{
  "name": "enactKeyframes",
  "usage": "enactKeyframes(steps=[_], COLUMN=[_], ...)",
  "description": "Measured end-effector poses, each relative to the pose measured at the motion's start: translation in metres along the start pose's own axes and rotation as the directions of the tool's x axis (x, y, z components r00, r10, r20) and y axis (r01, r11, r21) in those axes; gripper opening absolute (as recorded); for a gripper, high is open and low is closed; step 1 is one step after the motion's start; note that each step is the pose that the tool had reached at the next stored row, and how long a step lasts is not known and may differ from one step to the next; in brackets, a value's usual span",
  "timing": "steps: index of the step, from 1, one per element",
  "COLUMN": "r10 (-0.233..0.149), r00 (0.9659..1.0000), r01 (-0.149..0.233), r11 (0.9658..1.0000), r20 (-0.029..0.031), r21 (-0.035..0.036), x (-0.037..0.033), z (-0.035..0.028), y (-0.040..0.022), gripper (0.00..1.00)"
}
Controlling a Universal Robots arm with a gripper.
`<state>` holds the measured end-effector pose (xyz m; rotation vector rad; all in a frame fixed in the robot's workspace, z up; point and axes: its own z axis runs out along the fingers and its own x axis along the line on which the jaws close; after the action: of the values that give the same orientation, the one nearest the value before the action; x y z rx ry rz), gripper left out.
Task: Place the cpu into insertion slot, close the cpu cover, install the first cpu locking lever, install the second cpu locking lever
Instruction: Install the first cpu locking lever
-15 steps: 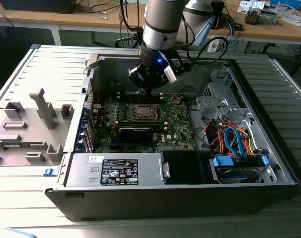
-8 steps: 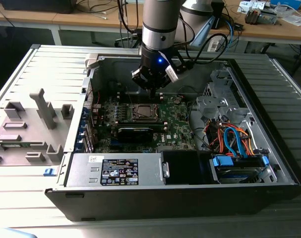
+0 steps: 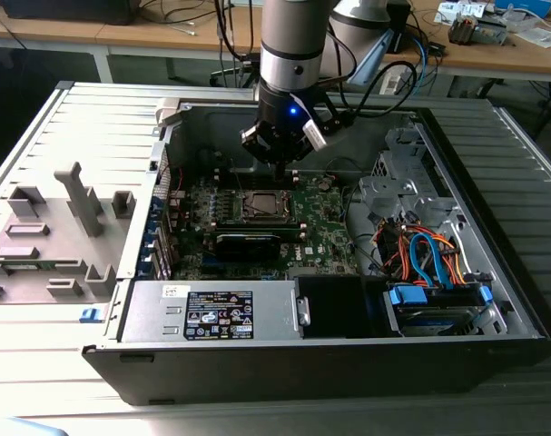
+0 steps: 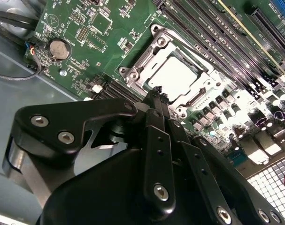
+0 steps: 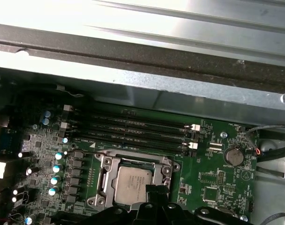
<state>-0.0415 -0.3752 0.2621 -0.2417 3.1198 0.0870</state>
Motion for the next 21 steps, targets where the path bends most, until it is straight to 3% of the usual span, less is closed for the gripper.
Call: enactKeyframes(steps=[7, 11, 17, 21], r10=[0.000, 0.001, 0.002, 0.002], r00=[1.0000, 1.0000, 1.0000, 1.0000], r01=[0.000, -0.001, -0.002, -0.002], r11=[1.0000, 1.0000, 1.0000, 1.0000], r20=[0.0026, 0.0038, 0.0058, 0.0060], r21=[0.0006, 0.0006, 0.0009, 0.0008], x=[0.0013, 0.0059, 0.0226, 0.0296], z=[-0.0002, -0.0002, -0.0003, -0.0001], y=[0.0002, 0.0009, 0.0035, 0.0047], gripper=[0.11, 0.11, 0.11, 0.11])
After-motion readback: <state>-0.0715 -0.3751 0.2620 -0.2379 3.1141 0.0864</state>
